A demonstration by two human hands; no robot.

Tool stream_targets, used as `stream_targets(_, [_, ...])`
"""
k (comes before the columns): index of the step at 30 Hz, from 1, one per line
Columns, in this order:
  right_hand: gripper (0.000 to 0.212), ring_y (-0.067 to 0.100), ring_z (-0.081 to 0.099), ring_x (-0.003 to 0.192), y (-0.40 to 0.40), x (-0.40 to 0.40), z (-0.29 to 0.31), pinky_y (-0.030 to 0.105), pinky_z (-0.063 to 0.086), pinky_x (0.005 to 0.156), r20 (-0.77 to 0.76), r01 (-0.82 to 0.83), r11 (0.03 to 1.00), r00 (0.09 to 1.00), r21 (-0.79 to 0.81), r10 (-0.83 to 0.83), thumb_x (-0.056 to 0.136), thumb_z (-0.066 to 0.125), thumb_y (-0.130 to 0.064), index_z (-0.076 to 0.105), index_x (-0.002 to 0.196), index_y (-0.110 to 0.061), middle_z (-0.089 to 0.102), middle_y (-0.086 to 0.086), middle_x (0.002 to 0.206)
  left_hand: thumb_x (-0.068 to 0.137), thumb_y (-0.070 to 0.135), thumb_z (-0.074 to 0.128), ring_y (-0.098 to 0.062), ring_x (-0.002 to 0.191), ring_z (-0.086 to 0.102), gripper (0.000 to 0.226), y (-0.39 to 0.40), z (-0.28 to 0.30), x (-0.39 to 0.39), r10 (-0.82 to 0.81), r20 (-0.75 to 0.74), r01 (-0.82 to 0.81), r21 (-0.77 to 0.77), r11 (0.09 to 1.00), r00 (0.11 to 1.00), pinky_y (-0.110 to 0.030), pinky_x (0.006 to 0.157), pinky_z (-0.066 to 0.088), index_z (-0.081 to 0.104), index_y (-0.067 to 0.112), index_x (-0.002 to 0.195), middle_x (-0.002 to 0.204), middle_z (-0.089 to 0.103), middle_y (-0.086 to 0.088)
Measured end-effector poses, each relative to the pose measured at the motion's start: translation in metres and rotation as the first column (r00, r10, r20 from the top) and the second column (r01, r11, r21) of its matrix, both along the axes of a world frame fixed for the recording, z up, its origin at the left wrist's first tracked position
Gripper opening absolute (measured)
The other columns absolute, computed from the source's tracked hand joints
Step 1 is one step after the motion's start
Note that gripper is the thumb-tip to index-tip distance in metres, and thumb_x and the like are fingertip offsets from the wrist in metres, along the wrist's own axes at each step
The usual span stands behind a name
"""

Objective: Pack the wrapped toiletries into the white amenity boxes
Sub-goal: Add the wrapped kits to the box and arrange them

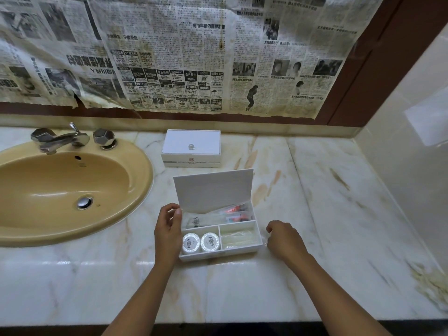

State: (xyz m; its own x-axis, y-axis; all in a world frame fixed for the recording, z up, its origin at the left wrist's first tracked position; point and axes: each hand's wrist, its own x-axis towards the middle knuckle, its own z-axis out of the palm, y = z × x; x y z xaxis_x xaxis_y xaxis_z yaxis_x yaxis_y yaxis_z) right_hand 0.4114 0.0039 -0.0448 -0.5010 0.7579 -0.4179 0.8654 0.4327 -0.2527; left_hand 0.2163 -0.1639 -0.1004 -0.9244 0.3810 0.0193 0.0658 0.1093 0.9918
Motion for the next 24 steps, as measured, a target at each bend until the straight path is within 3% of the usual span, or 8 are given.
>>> stream_targets(6, [0.03,0.027,0.063,0.092,0.012,-0.008,0.023,0.029,0.05,0.074,-0.182,0.084,0.987,0.982,0.137,-0.059,0.088,0.047,-0.007,0.067,0.108,-0.017,0.067,0.007,0.107,0.099,0.017,0.053,-0.005,0.083,0.06,0.012,0.0,0.0,-0.001,-0.008,-0.011,0.008,-0.004,1.0,1.0,-0.009,0.071,0.044,0.058,0.028,0.096,0.096,0.065,0.003])
stream_targets(12, [0.016,0.016,0.061,0.084,-0.001,-0.031,0.051,0.023,0.048,0.073,-0.33,-0.077,0.976,0.933,0.205,0.144,0.09,0.058,-0.013,0.07,0.1,-0.016,0.067,0.0,0.099,0.099,0.016,0.053,0.002,0.078,0.058,0.011,0.0,0.001,0.0,-0.009,-0.002,0.009,-0.002,1.0,1.0,-0.006,0.068,0.043,0.058,0.026,0.097,0.094,0.064,0.004])
stream_targets(15, [0.019,0.02,0.063,0.085,-0.019,-0.043,0.051,0.027,0.05,0.074,-0.26,-0.227,0.957,0.927,0.183,0.27,0.086,0.055,-0.009,0.072,0.091,-0.016,0.068,0.003,0.099,0.099,0.017,0.053,0.0,0.077,0.058,0.011,0.0,0.001,0.0,-0.013,0.003,0.013,0.0,1.0,1.0,-0.007,0.068,0.043,0.058,0.027,0.096,0.093,0.064,0.004])
stream_targets(18, [0.024,0.027,0.064,0.092,-0.033,-0.052,0.04,0.029,0.05,0.08,-0.1,-0.371,0.92,0.918,0.126,0.384,0.084,0.054,-0.002,0.071,0.099,-0.01,0.066,0.01,0.106,0.099,0.017,0.053,-0.001,0.077,0.059,0.011,-0.001,0.002,0.001,-0.011,0.009,0.011,0.002,1.0,1.0,-0.008,0.068,0.044,0.058,0.026,0.097,0.093,0.065,0.004])
stream_targets(24, [0.026,0.029,0.06,0.107,-0.042,-0.057,0.029,0.03,0.047,0.088,0.052,-0.452,0.892,0.891,0.018,0.45,0.088,0.053,0.0,0.062,0.113,-0.002,0.06,0.016,0.118,0.098,0.017,0.054,0.0,0.076,0.058,0.013,0.0,0.002,0.0,0.004,0.01,-0.004,-0.003,1.0,1.0,-0.008,0.067,0.043,0.058,0.029,0.094,0.09,0.063,0.006])
